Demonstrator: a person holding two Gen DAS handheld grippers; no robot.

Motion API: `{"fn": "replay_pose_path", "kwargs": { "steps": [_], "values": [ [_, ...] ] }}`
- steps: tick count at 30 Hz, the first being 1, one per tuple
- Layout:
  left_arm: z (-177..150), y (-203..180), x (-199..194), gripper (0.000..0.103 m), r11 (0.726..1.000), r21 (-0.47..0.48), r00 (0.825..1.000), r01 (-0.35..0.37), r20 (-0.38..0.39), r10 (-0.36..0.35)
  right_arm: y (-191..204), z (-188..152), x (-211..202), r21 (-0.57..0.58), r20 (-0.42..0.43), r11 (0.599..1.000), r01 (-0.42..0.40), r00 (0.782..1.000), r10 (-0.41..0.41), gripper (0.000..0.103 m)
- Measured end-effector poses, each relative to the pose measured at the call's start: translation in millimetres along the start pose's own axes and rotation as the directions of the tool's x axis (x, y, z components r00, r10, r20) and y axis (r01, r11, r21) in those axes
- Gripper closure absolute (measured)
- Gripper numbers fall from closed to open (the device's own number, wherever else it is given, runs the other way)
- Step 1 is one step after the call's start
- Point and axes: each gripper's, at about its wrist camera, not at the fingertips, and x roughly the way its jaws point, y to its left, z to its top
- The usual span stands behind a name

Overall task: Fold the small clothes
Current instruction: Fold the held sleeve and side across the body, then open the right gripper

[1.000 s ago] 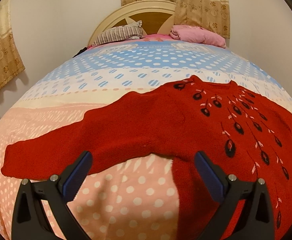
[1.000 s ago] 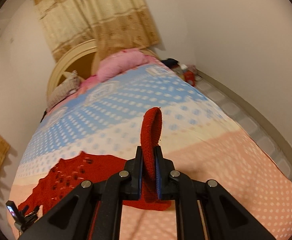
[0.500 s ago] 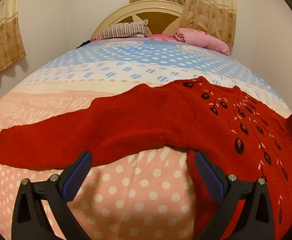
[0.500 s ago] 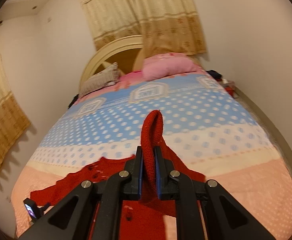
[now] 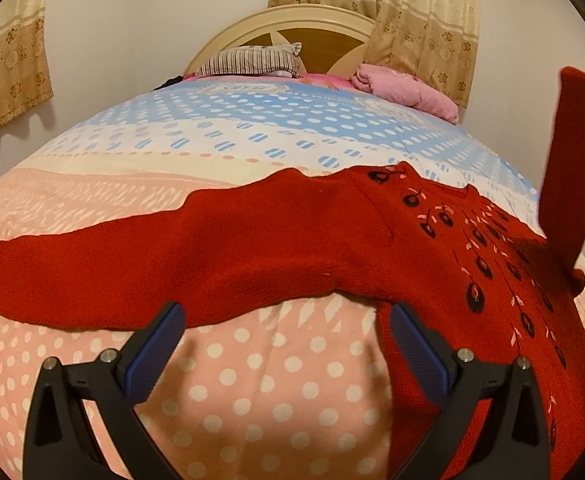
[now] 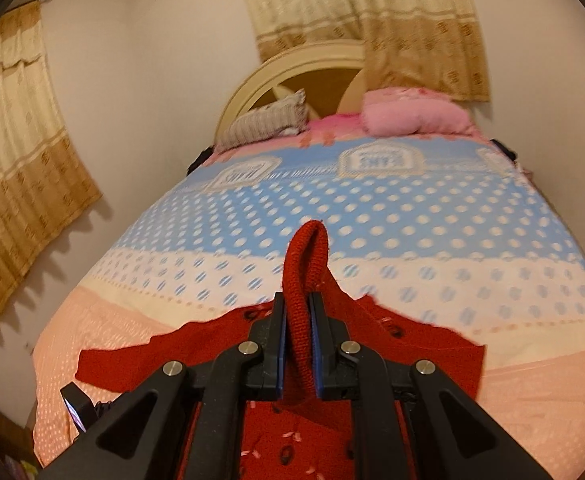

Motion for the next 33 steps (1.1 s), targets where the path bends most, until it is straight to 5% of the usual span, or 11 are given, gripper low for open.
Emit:
{"fn": "replay_pose_path", "kwargs": {
  "steps": [9, 12, 15, 19, 23, 27, 33],
  "values": [
    [-1.7, 0.8, 7.8, 0.0, 1.0, -0.004, 0.999, -0.01, -0.037, 0.01, 55.8, -46.1, 99.1, -0.048, -0.132, 0.995, -0.088, 0.988, 0.081, 0.093],
    [-2.4, 0.7, 12.0, 0.0, 1.0, -0.005, 0.998, -0.016, -0.063, 0.016, 63.4, -72.2, 148.1, -0.002, -0.248, 0.984, -0.181, 0.953, 0.175, 0.092],
    [-2.9, 3.7, 11.8, 0.0, 1.0, -0.017, 0.997, -0.014, -0.072, 0.013, 56.6, -92.3, 172.4, 0.048, -0.312, 0.982, -0.184, 0.931, 0.19, 0.064],
    [-2.6, 8.0, 5.1, 0.0, 1.0, -0.027, 0.997, -0.007, -0.077, 0.004, 28.8, -114.0, 148.0, 0.089, -0.285, 0.97, -0.225, 0.928, 0.242, 0.061],
    [11.9, -10.0, -17.4, 0.0, 0.998, 0.048, 0.999, 0.036, -0.029, -0.035, -18.2, -127.4, 97.5, -0.008, -0.251, 0.996, -0.084, 0.965, 0.08, 0.057],
    [41.4, -39.8, -12.6, 0.0, 0.986, 0.089, 0.989, 0.142, -0.043, -0.139, -63.3, -141.1, 57.1, -0.035, -0.187, 0.994, 0.101, 0.977, -0.106, 0.047],
    [52.1, -82.3, 33.8, 0.021, 0.977, 0.111, 0.979, 0.182, -0.112, -0.17, -74.9, -179.5, 36.1, 0.013, -0.191, 0.998, 0.065, 0.98, -0.061, 0.046]
  ]
}}
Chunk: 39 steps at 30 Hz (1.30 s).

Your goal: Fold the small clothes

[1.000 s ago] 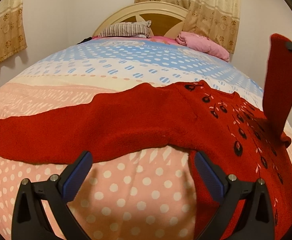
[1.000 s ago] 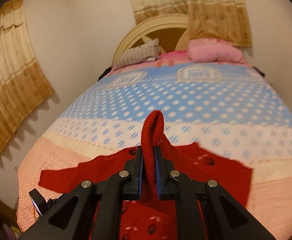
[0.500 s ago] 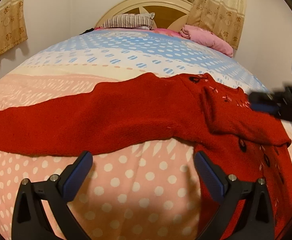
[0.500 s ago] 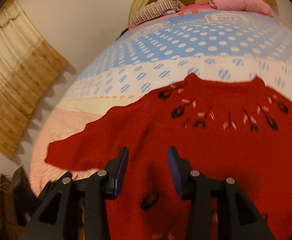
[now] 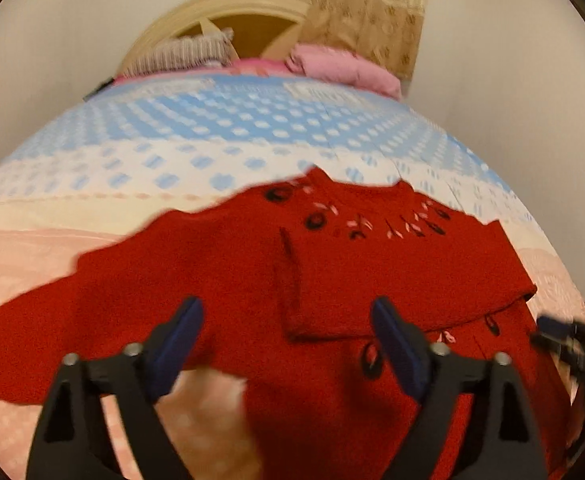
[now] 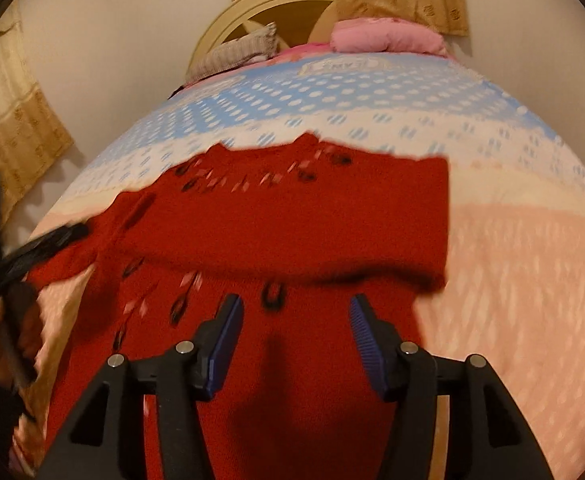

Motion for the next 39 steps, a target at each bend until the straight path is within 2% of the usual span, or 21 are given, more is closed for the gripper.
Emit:
{"fn": "replay_pose_path", "kwargs": {
  "steps": [3, 5, 7, 9, 11, 14, 22, 25, 28, 31, 33, 36, 39],
  "values": [
    [-0.4, -7.3, 27.1, 0.042, 0.999, -0.029, 0.999, 0.014, -0.049, -0.016, 9.8, -21.7, 7.6, -0.055, -0.023, 0.998, 0.005, 1.0, -0.006, 0.046],
    [-4.5, -7.5, 37.3, 0.089, 0.997, -0.064, 0.995, 0.049, -0.089, -0.055, 9.1, -34.7, 12.3, -0.068, -0.026, 0.998, 0.016, 1.0, -0.018, 0.046],
    [-8.9, -7.4, 34.6, 0.088, 0.995, -0.077, 0.995, 0.066, -0.071, -0.072, 7.2, -42.0, 12.2, -0.067, -0.01, 0.998, 0.013, 1.0, -0.013, 0.044],
    [-11.1, -5.0, 16.4, 0.089, 0.995, -0.069, 0.998, 0.069, 0.007, -0.069, 5.1, -42.5, 10.4, -0.058, -0.004, 0.998, -0.009, 1.0, 0.009, 0.039],
    [-10.5, 2.0, -0.1, 0.09, 0.988, -0.105, 0.993, 0.116, 0.05, -0.111, 3.6, -44.0, 11.9, -0.05, -0.006, 0.999, -0.021, 1.0, 0.021, 0.039],
    [-12.3, 7.0, -17.5, 0.09, 0.986, -0.111, 0.99, 0.124, 0.086, -0.115, 4.0, -44.6, 12.2, -0.052, -0.007, 0.998, -0.018, 1.0, 0.018, 0.038],
    [-32.0, 17.7, -0.7, 0.09, 0.991, -0.107, 0.997, 0.075, 0.027, -0.072, 2.6, -37.0, -1.0, -0.029, 0.017, 0.999, -0.037, 0.999, 0.037, 0.038],
    [-35.1, 21.3, 3.2, 0.089, 0.989, -0.123, 0.997, 0.079, 0.012, -0.078, -5.3, -12.1, -6.8, 0.01, 0.034, 0.998, -0.06, 0.998, 0.06, 0.038],
    [-36.9, 22.8, 2.7, 0.088, 0.988, -0.13, 0.997, 0.078, 0.012, -0.077, -18.0, 14.8, -0.3, 0.043, 0.06, 0.999, -0.026, 0.998, 0.023, 0.038],
    [-40.7, 23.7, 0.2, 0.088, 0.989, -0.128, 0.998, 0.07, 0.013, -0.069, -34.4, 31.6, 28.3, 0.059, 0.004, 0.998, 0.017, 1.0, -0.017, 0.038],
    [-42.9, 26.6, 0.9, 0.088, 0.987, -0.138, 0.997, 0.08, 0.007, -0.079, -39.9, 28.7, 54.8, 0.064, -0.113, 0.997, 0.031, 0.993, -0.024, 0.038],
    [-45.0, 31.7, 2.4, 0.088, 0.982, -0.159, 0.995, 0.103, 0.005, -0.104, -19.9, 30.4, 51.5, -0.054, -0.115, 0.996, 0.073, 0.99, -0.079, 0.038],
    [-45.6, 31.3, 2.6, 0.088, 0.981, -0.163, 0.994, 0.105, 0.008, -0.105, -13.0, 47.1, 39.2, -0.012, -0.07, 1.0, 0.001, 0.998, -0.002, 0.038]
  ]
}}
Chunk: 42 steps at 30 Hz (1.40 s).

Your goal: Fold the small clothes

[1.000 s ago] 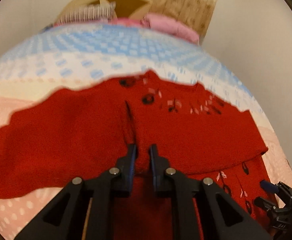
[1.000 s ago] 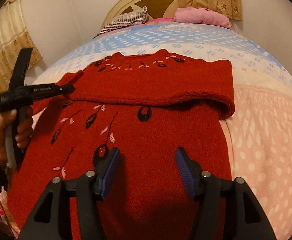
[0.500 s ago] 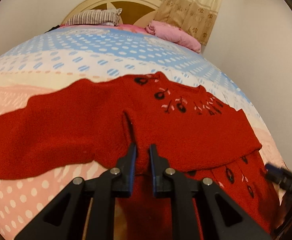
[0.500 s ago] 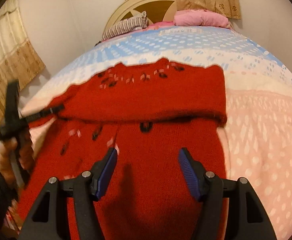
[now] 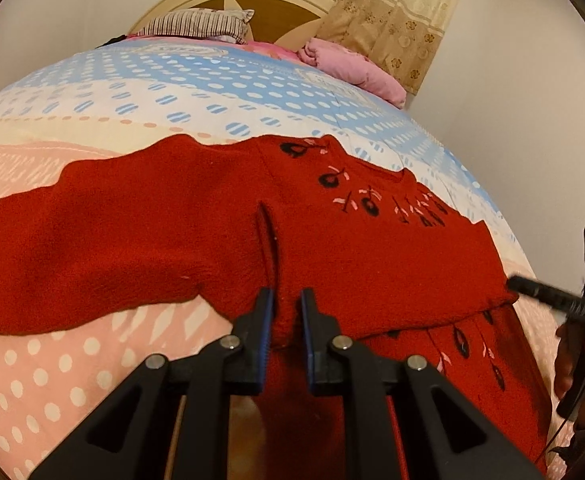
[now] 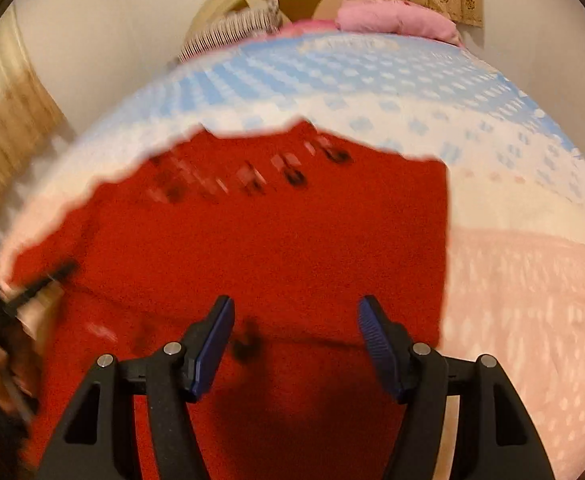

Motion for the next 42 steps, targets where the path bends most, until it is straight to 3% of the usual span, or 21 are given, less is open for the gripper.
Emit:
{"fn": "replay_pose_path", "kwargs": {
  "steps": [3, 6, 8, 12, 14, 15, 16, 17, 19, 22, 27, 35, 37, 42],
  "values": [
    [-1.0, 0.9, -1.1, 0.088, 1.0, -0.004, 1.0, -0.001, 0.003, 0.001, 6.7, 14.9, 11.1, 0.013, -0.001, 0.999, 0.041, 0.999, -0.041, 0.037],
    [-2.5, 4.4, -1.0, 0.088, 1.0, -0.015, 1.0, 0.004, -0.001, -0.004, 20.9, 10.0, 55.2, 0.036, -0.152, 0.999, -0.039, 0.987, 0.044, 0.032],
    [-3.3, 8.2, -2.6, 0.085, 1.0, -0.03, 1.0, 0.01, 0.003, -0.01, 46.6, 7.3, 53.2, -0.084, -0.11, 0.996, 0.043, 0.993, -0.052, 0.032],
    [-3.5, 12.4, -4.9, 0.079, 0.998, -0.049, 0.999, 0.038, 0.012, -0.037, 77.1, 14.1, 38.9, -0.093, -0.063, 0.995, -0.043, 0.997, 0.037, 0.032],
    [-4.0, 12.5, -8.8, 0.068, 0.998, -0.051, 0.999, 0.034, 0.019, -0.033, 99.5, 17.1, 40.9, -0.156, -0.052, 0.987, -0.041, 0.998, 0.033, 0.032],
    [-4.6, 12.8, -11.6, 0.061, 0.998, -0.051, 1.0, 0.02, 0.022, -0.019, 109.3, 17.6, 45.5, -0.182, -0.056, 0.982, -0.048, 0.998, 0.038, 0.032],
    [-5.8, 14.4, -15.5, 0.047, 0.998, -0.057, 1.0, 0.001, 0.024, 0.0, 117.1, 16.9, 52.5, -0.191, -0.074, 0.979, -0.066, 0.996, 0.053, 0.032],
    [-7.6, 17.1, -21.0, 0.042, 0.998, -0.064, 0.999, -0.009, 0.035, 0.011, 123.2, 15.0, 62.3, -0.184, -0.104, 0.979, -0.091, 0.992, 0.073, 0.032],
    [-12.0, 23.6, -32.3, 0.041, 0.998, -0.065, 0.999, -0.021, 0.049, 0.024, 131.4, 7.5, 74.0, -0.178, -0.118, 0.977, -0.116, 0.988, 0.096, 0.032],
    [-19.0, 37.8, -44.0, 0.036, 0.995, -0.058, 0.996, -0.081, 0.036, 0.084, 146.1, -6.0, 75.6, -0.261, -0.051, 0.964, -0.052, 0.998, 0.04, 0.028],
    [-20.5, 73.1, -61.4, 0.036, 0.979, -0.103, 0.983, -0.178, 0.014, 0.181, 142.3, -14.0, 75.8, -0.258, -0.006, 0.965, -0.046, 0.999, 0.046, 0.028],
    [-25.4, 147.8, -95.4, 0.036, 0.912, -0.241, 0.94, -0.33, 0.009, 0.342, 142.5, -18.7, 74.9, -0.261, 0.024, 0.965, -0.034, 0.999, 0.042, 0.027],
    [-28.6, 168.2, -104.7, 0.036, 0.898, -0.315, 0.945, -0.308, 0.006, 0.326, 142.2, -19.3, 74.0, -0.26, 0.028, 0.965, -0.032, 0.999, 0.04, 0.027],
    [-33.8, 225.6, -125.8, 0.035, 0.804, -0.571, 0.965, -0.166, 0.076, 0.253, 145.0, -21.5, 72.5, -0.271, 0.039, 0.963, -0.004, 0.999, 0.015, 0.026]
  ]
}}
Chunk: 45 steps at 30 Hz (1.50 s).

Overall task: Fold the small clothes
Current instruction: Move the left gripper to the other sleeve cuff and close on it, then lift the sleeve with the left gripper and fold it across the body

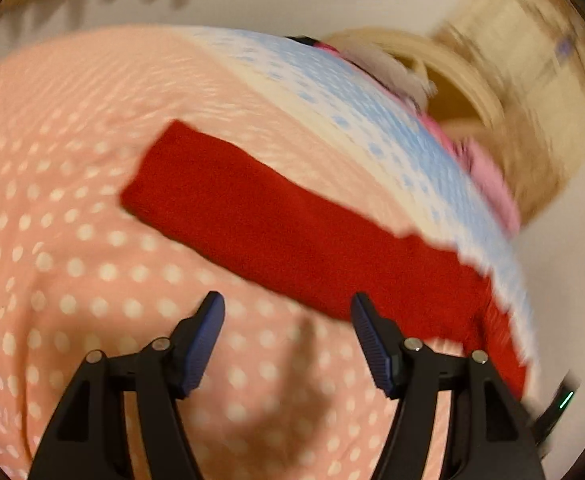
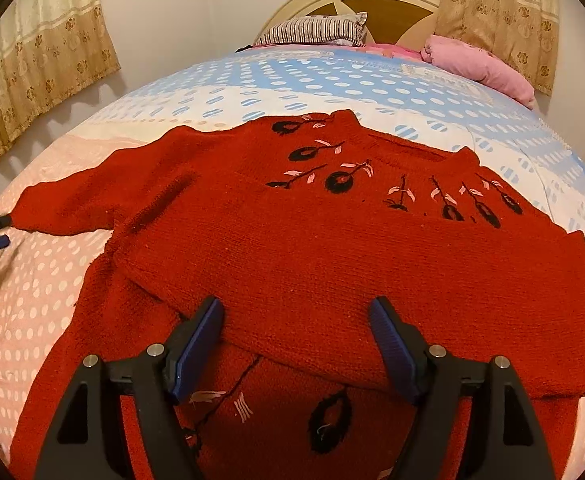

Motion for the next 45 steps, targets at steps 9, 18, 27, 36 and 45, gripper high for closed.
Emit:
{"fn": "replay_pose_path", "kwargs": {
  "steps": [9, 18, 27, 36, 45],
  "values": [
    [15.0, 36.6, 16.4, 0.035, 0.955, -0.249, 0.986, 0.159, 0.097, -0.138, 0.2, -0.8, -0.2, -0.003, 0.003, 1.0, 0.019, 1.0, -0.019, 0.023],
    [25.3, 45.6, 9.4, 0.035, 0.962, -0.254, 0.987, 0.1, 0.144, -0.065, -0.8, -1.0, -0.6, 0.003, 0.005, 1.0, 0.016, 1.0, -0.016, 0.022],
    [32.0, 54.8, 20.6, 0.099, 0.979, -0.202, 0.994, 0.03, 0.106, -0.009, -2.1, -1.2, -0.6, 0.002, 0.006, 1.0, 0.019, 1.0, -0.019, 0.022],
    [39.5, 28.4, -7.4, 0.099, 0.996, -0.08, 0.987, 0.047, 0.16, -0.034, -2.5, -0.9, -0.5, 0.006, 0.003, 1.0, 0.017, 1.0, -0.017, 0.022],
    [55.2, -27.5, -43.5, 0.099, 0.993, 0.02, 0.973, 0.117, 0.196, -0.119, -18.8, 4.4, -39.9, 0.05, 0.063, 0.997, -0.058, 0.996, 0.055, 0.022]
  ]
}}
